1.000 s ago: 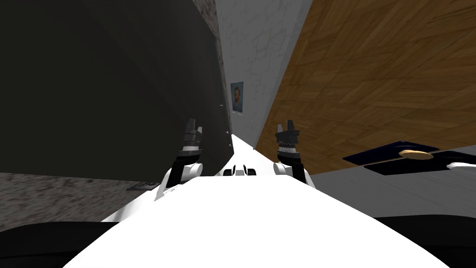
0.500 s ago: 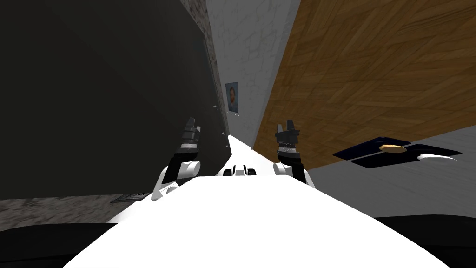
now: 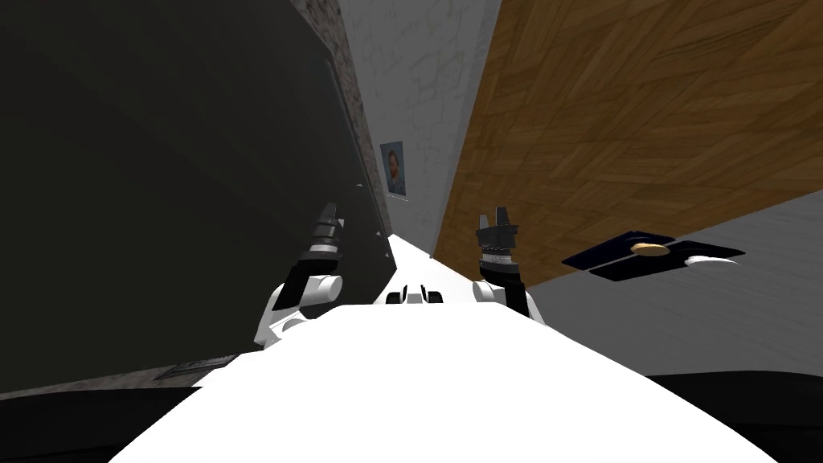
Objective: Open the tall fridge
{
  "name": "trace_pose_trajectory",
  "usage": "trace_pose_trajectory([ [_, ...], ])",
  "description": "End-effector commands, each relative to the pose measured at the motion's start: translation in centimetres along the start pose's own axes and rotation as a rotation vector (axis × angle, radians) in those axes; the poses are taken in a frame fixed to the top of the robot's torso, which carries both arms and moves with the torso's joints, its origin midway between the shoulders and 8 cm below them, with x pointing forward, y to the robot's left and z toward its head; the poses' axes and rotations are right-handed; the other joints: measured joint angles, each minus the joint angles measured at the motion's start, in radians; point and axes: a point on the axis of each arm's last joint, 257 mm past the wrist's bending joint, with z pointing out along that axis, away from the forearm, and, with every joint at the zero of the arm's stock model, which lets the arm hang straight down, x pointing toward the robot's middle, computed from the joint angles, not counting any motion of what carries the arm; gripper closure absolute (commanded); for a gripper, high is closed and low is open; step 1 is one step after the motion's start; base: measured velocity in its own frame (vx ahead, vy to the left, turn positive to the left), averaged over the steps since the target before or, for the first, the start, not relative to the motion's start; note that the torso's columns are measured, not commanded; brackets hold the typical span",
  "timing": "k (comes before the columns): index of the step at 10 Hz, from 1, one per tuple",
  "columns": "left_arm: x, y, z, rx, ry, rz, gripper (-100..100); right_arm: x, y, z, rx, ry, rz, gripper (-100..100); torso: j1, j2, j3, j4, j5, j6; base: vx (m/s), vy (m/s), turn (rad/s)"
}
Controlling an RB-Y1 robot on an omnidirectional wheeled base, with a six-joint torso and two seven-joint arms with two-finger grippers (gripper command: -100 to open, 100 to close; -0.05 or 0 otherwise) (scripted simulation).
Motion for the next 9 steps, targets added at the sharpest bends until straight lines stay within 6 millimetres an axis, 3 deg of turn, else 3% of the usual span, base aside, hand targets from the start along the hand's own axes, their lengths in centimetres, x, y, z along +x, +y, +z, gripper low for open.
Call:
trace_pose_trajectory([
  [1,-0.6,1.3,0.5,-0.05,-0.001,0.025,-100,0.0,0.0,0.0,0.0,0.0,0.0,0,0.0,0.0,0.0,0.0,0.0,0.001,0.038,-0.03,-0.088],
  [9,-3.1,4.3,1.8,-0.198,-0.003,0.101,-100,0.0,0.0,0.0,0.0,0.0,0.0,0,0.0,-0.001,0.0,0.0,0.0,0.001,0.036,-0.03,-0.124],
])
